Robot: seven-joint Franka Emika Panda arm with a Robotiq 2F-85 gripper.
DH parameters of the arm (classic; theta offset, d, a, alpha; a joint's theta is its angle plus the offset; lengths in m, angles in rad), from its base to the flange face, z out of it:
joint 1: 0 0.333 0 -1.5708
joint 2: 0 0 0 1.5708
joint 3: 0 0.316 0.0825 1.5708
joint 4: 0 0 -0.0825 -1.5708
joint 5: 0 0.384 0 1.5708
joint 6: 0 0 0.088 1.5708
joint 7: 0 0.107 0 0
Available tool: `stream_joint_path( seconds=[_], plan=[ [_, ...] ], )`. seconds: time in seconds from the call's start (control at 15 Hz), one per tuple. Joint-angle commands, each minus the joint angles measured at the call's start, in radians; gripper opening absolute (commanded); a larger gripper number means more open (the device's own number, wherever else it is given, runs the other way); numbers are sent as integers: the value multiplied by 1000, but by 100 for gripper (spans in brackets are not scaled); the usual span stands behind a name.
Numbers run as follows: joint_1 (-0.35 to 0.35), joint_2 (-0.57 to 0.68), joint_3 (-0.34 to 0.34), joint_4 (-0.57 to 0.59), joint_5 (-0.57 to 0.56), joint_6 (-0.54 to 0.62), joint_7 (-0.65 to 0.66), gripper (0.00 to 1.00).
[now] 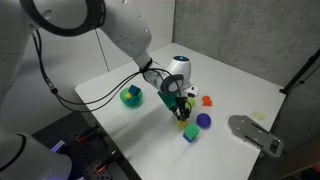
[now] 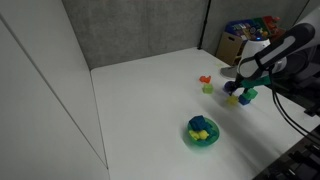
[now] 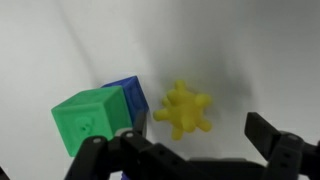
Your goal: Put the yellow thing into the bowl
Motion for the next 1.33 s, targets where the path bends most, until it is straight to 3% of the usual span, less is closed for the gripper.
stream_joint_path(
  seconds=[0.0,0.67,0.73,0.8,0.93,1.2,1.27],
  plan=[
    [1,68,-5,50,-6,7,11,100],
    [22,150,-27,44,-8,202,-3,100],
    [29,158,-35,46,-8,219,-1,95],
    [33,164,-40,48,-5,230,1,74],
    [42,175,-50,50,-1,246,3,68],
    [64,179,-77,52,1,238,14,38],
    [67,175,-78,49,2,234,14,36]
  ],
)
